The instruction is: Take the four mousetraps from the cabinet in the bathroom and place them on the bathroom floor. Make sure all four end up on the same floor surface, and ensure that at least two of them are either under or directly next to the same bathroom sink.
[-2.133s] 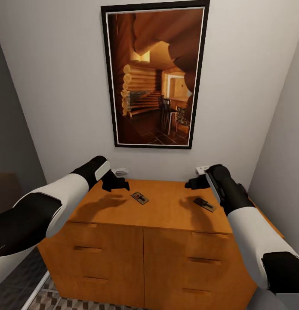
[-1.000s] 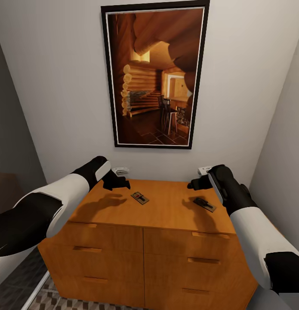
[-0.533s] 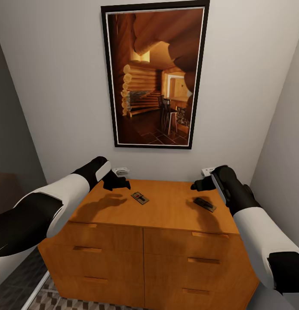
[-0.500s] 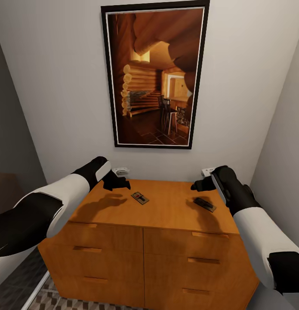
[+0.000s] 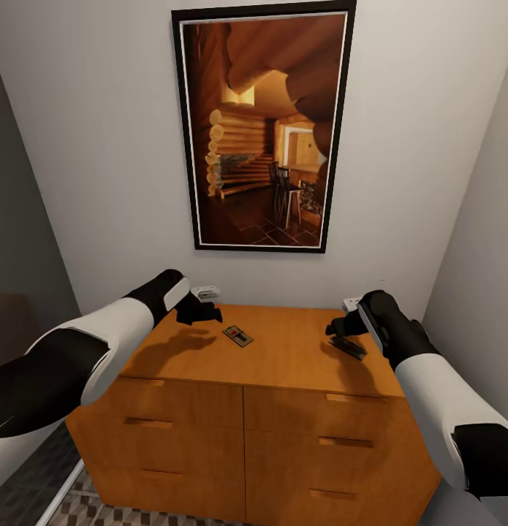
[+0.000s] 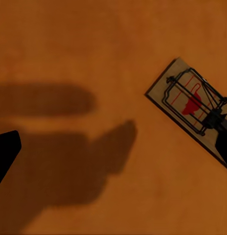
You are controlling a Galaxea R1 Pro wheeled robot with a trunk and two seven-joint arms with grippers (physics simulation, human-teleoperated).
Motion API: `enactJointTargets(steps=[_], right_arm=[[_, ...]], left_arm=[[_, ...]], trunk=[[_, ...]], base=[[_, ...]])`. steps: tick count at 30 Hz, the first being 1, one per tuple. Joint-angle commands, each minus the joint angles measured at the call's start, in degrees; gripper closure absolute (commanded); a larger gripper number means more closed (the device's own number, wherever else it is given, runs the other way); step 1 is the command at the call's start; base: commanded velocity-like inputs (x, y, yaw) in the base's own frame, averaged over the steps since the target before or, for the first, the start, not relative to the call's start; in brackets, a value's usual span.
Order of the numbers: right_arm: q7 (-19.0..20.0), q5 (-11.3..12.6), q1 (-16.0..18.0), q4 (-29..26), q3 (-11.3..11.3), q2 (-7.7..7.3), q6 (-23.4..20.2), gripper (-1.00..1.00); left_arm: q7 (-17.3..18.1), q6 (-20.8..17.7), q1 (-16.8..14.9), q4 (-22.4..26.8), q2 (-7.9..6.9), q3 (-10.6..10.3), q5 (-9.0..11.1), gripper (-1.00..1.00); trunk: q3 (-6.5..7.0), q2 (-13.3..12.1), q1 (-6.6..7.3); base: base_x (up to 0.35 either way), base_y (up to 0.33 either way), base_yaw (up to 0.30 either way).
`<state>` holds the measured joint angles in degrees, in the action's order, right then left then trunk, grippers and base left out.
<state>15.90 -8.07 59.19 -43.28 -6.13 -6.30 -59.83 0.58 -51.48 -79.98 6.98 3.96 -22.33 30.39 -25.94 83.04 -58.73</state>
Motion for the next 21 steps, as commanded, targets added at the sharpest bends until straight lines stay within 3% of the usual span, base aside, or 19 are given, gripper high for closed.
enactJointTargets(steps=[1,21], right_arm=[[0.54,-0.59,0.04,-0.02,-0.18,-0.02,-0.17,-1.00],[0.53,-0.55,0.04,0.04,-0.05,0.37,-0.17,-1.00]], left_arm=[[0.06,-0.04,-0.02,-0.09,0.11,-0.49,0.29,-1.00],[0.12,0.81,0.08,-1.41,0.69,-0.52,0.23,-1.00]], trunk=[[-0.07,0.04,0.00],[-0.07,0.04,0.00]], base=[[0.000,0.000,0.000],[0.000,0.000,0.000]])
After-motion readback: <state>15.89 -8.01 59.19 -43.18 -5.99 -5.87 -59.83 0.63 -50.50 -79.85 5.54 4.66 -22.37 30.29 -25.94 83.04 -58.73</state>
